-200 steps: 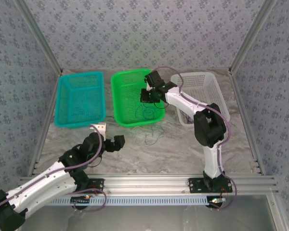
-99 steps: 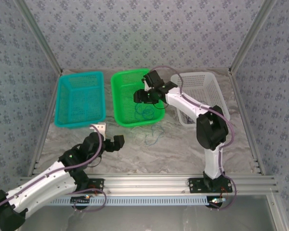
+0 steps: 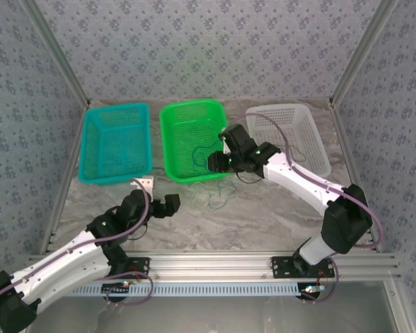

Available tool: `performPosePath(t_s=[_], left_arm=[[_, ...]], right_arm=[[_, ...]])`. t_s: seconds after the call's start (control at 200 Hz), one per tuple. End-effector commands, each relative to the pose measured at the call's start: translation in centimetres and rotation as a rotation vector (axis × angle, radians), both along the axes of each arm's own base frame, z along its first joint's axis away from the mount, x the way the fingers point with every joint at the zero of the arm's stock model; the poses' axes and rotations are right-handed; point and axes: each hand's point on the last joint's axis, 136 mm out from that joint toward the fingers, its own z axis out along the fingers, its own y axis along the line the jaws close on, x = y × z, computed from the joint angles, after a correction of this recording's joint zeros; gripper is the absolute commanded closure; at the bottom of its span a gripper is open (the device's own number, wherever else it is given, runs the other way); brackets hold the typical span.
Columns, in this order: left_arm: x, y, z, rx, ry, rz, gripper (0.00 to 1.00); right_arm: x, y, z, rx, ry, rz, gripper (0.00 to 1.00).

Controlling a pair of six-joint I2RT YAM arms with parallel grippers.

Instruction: Untangle the cables

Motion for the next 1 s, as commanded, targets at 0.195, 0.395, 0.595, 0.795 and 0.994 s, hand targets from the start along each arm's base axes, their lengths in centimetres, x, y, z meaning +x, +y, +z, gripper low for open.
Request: performPosePath(t_s=[0.195,0.395,0.595,0.795,0.994], left_arm=[[0.6,-0.6,1.1,-0.029,-0.007,0.003,0.00],[0.2,0.0,0.9,-0.032,-0.009,0.014,0.01],[0.1,0.2,0.9,-0.046,-0.015,0.022,0.01],[0.0,0.2,0.9,-0.047,-0.009,0.022,0.01],[0.0,0.3,1.0,-0.046,-0.012,0.023,0.01]], right_arm=[[-5.4,3.3,-6.2,-0.043,0.192,0.050,0.57],[-6.5,3.5,-8.6,-0.082,0.250,0.027,0.61],[-7.3,3.2,-9.7,-0.113,0.287,0.017,0.64],[-7.6,3.6,-10.6,-0.115,0.321,0.015,0.64],[-7.8,4.1,-11.6,-0.121,0.343,0.016,0.65]])
